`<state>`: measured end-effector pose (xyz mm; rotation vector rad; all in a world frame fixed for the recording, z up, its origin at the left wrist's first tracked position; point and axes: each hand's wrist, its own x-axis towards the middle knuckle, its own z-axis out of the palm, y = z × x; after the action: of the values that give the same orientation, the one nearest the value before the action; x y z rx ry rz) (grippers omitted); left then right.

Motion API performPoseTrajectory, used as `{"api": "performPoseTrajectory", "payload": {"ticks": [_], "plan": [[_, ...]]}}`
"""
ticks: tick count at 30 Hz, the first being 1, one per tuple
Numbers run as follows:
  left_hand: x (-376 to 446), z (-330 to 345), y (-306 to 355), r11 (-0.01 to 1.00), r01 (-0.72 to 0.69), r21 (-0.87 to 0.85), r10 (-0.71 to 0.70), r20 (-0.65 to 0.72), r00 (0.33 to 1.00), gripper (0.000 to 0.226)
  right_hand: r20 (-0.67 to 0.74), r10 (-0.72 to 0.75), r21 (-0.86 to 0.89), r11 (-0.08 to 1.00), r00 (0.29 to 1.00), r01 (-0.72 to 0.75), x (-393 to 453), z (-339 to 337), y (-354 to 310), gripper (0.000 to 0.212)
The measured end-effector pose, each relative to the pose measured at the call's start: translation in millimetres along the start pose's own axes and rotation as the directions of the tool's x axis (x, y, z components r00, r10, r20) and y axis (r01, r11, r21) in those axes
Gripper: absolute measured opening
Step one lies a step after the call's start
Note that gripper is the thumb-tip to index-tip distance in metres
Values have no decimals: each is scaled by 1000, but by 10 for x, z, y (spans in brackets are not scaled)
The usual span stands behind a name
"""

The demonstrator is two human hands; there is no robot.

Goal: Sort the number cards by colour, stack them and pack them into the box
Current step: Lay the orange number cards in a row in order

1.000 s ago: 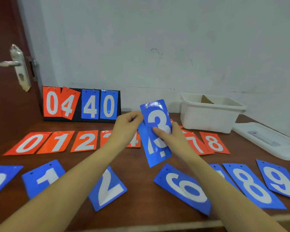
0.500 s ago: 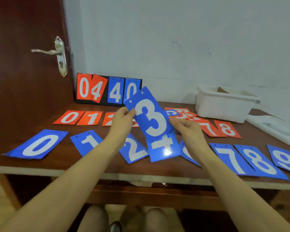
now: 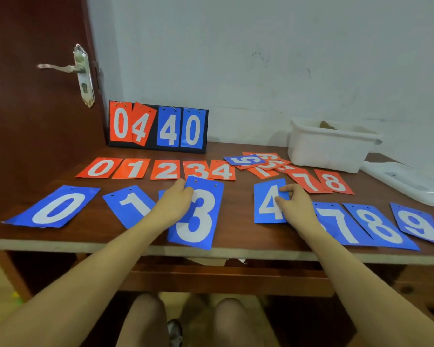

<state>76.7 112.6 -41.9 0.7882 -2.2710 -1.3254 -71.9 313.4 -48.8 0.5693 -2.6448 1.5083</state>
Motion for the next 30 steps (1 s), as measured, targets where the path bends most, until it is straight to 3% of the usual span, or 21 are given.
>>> {"api": "performPoseTrajectory", "payload": {"ticks": [5, 7, 9, 12, 14, 16, 18, 20, 22, 26, 30], "plan": [[88, 78, 247, 990, -143, -8, 141, -109, 984, 13, -100, -151, 155, 974, 983, 165, 7, -42, -215, 26], [131, 234, 354, 991, -127, 49, 130, -55, 990, 10, -107, -152, 199, 965, 983, 171, 10, -66, -272, 25], [163, 396, 344, 972, -121, 201, 120, 18, 993, 33, -97, -120, 220, 966, 988, 139, 14, -85, -266, 24], [195, 550, 198, 753, -124, 646, 131, 37, 991, 59, -11, -92, 168, 981, 996, 93, -13, -24, -184, 27], [228, 547, 155, 639, -176, 749, 206, 54, 977, 66, 98, -56, -94, 993, 994, 65, -29, 89, -110, 29], [264, 516, 137, 590, -253, 767, 255, 120, 959, 63, 161, -24, -475, 874, 987, 99, -36, 191, -54, 28], [272, 479, 123, 622, -240, 746, 204, 142, 969, 54, 169, -46, -608, 781, 985, 141, -39, 212, -63, 27], [277, 451, 110, 682, -220, 697, 197, 114, 974, 43, 161, -90, -586, 793, 983, 169, -2, 207, -101, 23], [320, 433, 121, 696, -264, 667, 297, 66, 952, 34, 176, -125, -512, 836, 976, 199, 69, 198, -179, 21], [592, 438, 368, 616, -388, 686, 445, 103, 890, 35, 233, -204, -433, 854, 951, 289, 466, 165, -372, 20], [1100, 556, 592, 540, -415, 733, 430, 184, 884, 37, 291, -236, -429, 834, 927, 347, 1149, 222, -390, 24]]}}
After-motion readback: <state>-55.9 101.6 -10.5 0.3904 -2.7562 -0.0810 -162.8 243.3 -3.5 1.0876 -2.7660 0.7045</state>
